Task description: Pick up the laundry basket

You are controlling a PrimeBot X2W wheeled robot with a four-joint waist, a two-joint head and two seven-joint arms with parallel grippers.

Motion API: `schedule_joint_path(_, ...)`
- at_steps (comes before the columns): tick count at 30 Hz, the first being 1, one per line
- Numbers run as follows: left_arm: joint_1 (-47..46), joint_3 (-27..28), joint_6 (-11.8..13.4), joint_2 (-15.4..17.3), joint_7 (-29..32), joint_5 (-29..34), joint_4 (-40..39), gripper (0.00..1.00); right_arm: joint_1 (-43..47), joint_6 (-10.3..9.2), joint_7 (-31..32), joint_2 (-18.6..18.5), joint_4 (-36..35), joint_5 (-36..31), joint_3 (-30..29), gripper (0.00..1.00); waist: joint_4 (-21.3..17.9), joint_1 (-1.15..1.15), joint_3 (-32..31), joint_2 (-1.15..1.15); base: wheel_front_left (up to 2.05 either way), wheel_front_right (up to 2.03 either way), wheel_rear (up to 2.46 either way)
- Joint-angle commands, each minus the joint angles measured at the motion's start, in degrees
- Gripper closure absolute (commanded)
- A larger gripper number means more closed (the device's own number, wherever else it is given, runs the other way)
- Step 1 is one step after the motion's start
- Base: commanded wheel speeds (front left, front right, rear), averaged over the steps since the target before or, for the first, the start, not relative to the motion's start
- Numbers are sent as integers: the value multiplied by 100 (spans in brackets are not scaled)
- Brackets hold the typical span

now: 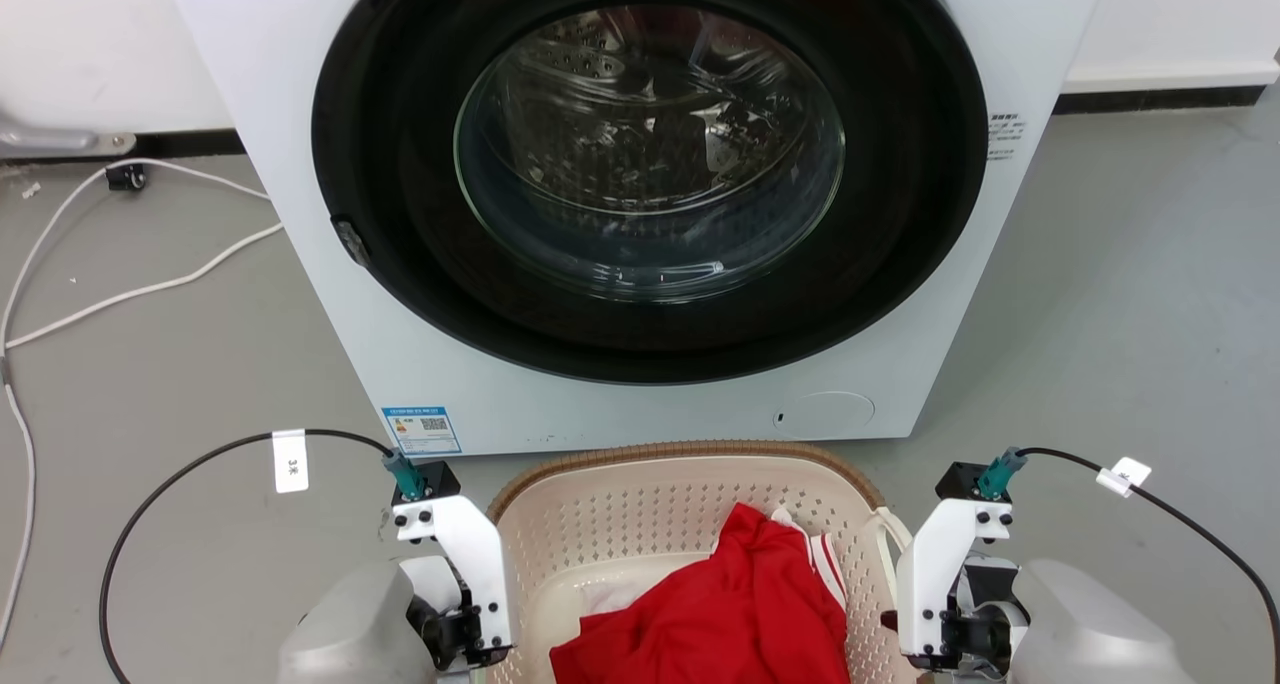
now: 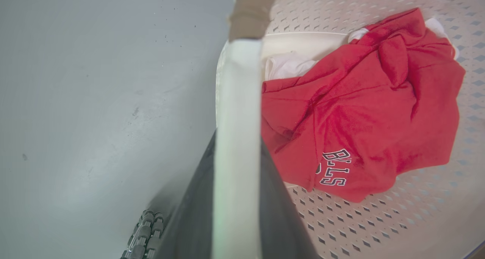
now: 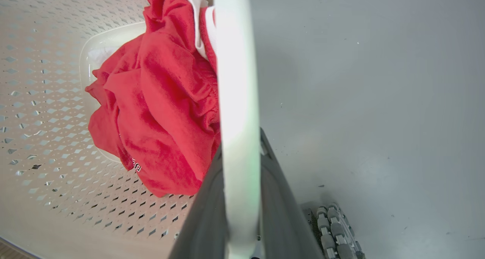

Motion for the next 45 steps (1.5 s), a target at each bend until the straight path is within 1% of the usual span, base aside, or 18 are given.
schedule_joint_path(1,84,-15,-17,-14,16,-55,-15,100,38,16,19,27,7,41,15,100,-2,1,-64,0,0,0,0)
schedule_joint_path(26,179,-139,-18,-25,-134,-211,-14,100,-10,16,151,53,103,97,83,100,-28,1,-87,0,0,0,0)
schedule_joint_path(45,228,-207,-18,-55,-162,-311,-10,100,-37,16,114,43,117,163,120,100,-17,1,-64,0,0,0,0)
